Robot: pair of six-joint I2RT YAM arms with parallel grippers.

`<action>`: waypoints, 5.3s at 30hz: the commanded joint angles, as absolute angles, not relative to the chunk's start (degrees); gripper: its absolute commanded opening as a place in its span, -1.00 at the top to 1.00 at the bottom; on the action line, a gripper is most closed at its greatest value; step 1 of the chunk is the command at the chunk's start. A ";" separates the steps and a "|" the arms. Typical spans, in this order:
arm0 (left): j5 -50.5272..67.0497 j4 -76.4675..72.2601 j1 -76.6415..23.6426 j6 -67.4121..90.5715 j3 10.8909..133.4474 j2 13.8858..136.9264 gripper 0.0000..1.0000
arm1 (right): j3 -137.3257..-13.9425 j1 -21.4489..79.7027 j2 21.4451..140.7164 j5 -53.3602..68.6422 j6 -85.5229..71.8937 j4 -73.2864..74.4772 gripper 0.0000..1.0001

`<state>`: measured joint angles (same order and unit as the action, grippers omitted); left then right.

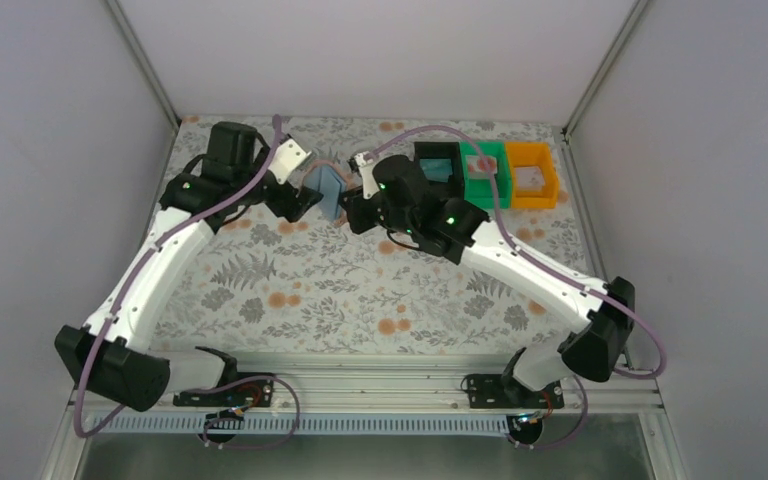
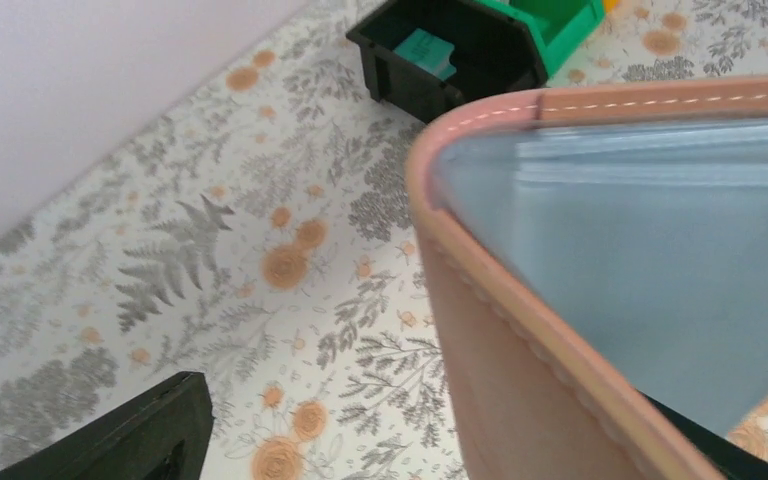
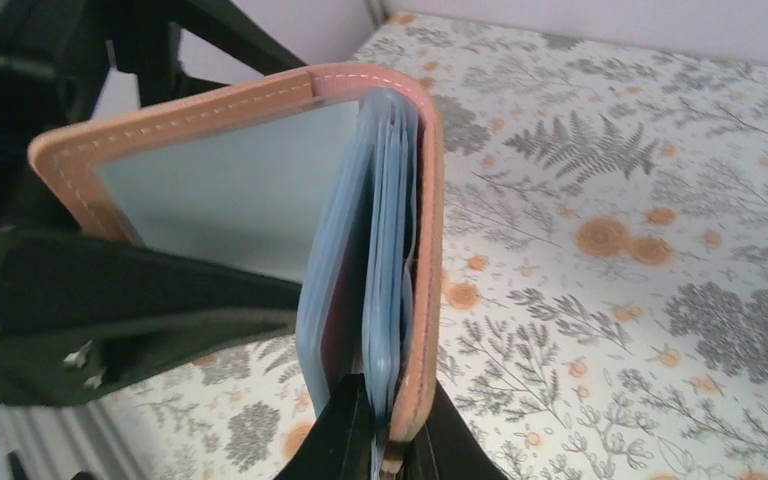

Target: Take the credit cards out of the card holder

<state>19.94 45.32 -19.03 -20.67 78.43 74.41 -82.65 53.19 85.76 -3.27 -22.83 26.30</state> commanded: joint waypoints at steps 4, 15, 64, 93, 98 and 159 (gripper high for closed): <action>18.21 44.04 -17.13 -22.48 77.97 69.98 -0.68 | -80.23 52.66 80.15 7.62 -17.98 20.00 0.92; 32.59 49.19 -14.40 -30.00 79.71 63.89 -0.55 | -78.47 48.83 76.62 19.14 -14.32 19.39 0.92; 26.50 41.90 -10.18 -28.43 75.87 69.00 -0.36 | -85.20 47.78 83.77 26.49 -17.38 20.77 0.92; 55.08 52.30 -4.35 -32.45 77.78 68.12 0.95 | -75.81 43.75 77.49 39.76 -3.00 15.89 -0.98; 57.61 53.88 -4.35 -33.88 77.96 68.12 0.95 | -76.43 43.86 79.98 39.90 -5.50 9.94 -0.84; 54.70 55.05 -11.09 -39.21 78.98 67.47 0.93 | -76.97 41.18 76.34 44.28 -0.38 21.70 0.71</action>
<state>48.97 51.62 -11.09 -35.40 78.15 68.40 -77.58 41.91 79.48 37.76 -7.05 22.44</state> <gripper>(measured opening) 0.190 0.126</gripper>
